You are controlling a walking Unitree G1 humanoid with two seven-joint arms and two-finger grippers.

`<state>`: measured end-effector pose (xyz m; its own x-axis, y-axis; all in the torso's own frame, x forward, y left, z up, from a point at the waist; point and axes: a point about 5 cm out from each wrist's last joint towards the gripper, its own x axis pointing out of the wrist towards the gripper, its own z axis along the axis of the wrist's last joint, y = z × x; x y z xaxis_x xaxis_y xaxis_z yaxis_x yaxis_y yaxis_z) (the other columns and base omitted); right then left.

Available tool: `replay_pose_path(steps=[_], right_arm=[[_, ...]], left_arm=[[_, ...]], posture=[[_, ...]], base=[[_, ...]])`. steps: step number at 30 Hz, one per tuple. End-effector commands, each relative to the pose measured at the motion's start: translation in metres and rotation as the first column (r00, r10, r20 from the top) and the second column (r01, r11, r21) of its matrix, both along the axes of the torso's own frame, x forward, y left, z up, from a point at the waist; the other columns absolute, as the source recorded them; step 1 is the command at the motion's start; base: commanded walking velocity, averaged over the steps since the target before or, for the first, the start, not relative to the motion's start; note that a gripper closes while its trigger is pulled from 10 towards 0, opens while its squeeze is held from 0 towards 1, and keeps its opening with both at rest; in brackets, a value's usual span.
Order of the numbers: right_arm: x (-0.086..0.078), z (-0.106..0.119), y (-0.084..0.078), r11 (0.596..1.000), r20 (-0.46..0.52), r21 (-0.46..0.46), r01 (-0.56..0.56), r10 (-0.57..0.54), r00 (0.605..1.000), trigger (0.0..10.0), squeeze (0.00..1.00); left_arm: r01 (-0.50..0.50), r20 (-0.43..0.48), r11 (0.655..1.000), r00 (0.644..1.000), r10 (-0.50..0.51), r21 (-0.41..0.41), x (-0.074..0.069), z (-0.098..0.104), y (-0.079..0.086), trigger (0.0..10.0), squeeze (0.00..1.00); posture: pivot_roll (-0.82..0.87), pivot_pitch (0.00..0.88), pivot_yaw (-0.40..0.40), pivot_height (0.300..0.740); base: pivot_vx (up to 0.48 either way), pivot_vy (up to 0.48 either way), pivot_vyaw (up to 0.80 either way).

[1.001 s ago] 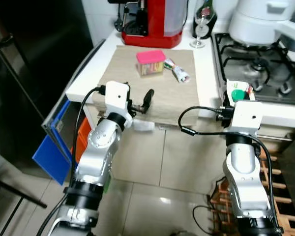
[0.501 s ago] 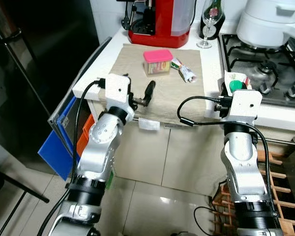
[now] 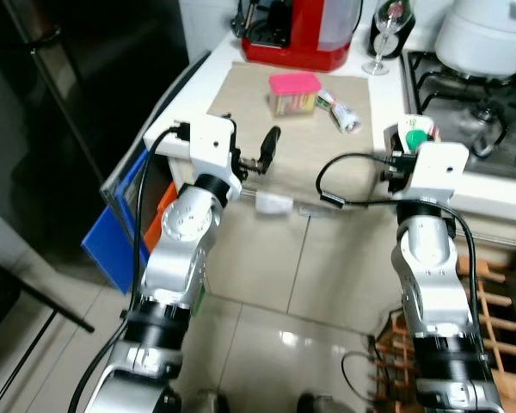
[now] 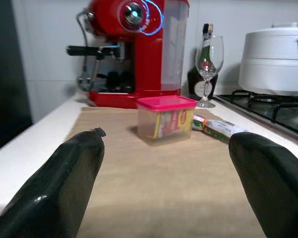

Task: Restocking fridge

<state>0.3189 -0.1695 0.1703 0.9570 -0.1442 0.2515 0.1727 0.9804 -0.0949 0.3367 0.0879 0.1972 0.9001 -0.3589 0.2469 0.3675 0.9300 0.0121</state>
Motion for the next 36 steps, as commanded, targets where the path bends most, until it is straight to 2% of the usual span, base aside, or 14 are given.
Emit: replay_pose_path(steps=[1, 16, 22, 30, 36], right_arm=[[0.001, -0.006, 0.001, 1.0, -0.034, 0.016, -0.01, 0.01, 0.999, 0.0, 0.0], [-0.001, -0.008, 0.003, 1.0, -0.029, 0.008, -0.014, 0.014, 0.999, 0.0, 0.0], [-0.005, -0.014, 0.004, 1.0, -0.047, -0.004, -0.026, 0.025, 0.999, 0.0, 0.0], [-0.012, -0.017, -0.005, 1.0, -0.049, -0.018, -0.016, 0.015, 0.999, 0.0, 0.0], [-0.008, -0.016, -0.022, 1.0, -0.067, -0.02, 0.004, -0.005, 0.998, 0.0, 0.0]], left_arm=[[-0.012, 0.009, 1.0, 1.0, 0.012, 0.003, 0.001, 0.002, 0.001, 10.0, 0.0], [0.001, 0.009, 1.0, 1.0, -0.001, 0.007, 0.001, 0.001, 0.002, 10.0, 0.0], [0.001, 0.0, 1.0, 1.0, -0.001, 0.009, 0.001, -0.001, 0.003, 10.0, 0.0], [0.02, -0.045, 0.999, 0.999, -0.022, -0.036, -0.007, -0.012, -0.004, 10.0, 0.0], [-0.024, -0.081, 0.998, 0.997, 0.019, -0.065, -0.008, -0.021, -0.013, 10.0, 0.0]], posture=[[-0.08, 0.0, 0.039, 0.74], [-0.08, 0.0, 0.046, 0.74], [-0.08, 0.0, 0.06, 0.74], [-0.1, 0.0, 0.061, 0.74], [-0.12, 0.0, 0.001, 0.74]], base=[[-0.424, 0.0, 0.0], [-0.392, 0.0, 0.0], [-0.044, 0.0, -0.38], [0.0, 0.0, -0.79], [0.0, 0.0, -0.2]])
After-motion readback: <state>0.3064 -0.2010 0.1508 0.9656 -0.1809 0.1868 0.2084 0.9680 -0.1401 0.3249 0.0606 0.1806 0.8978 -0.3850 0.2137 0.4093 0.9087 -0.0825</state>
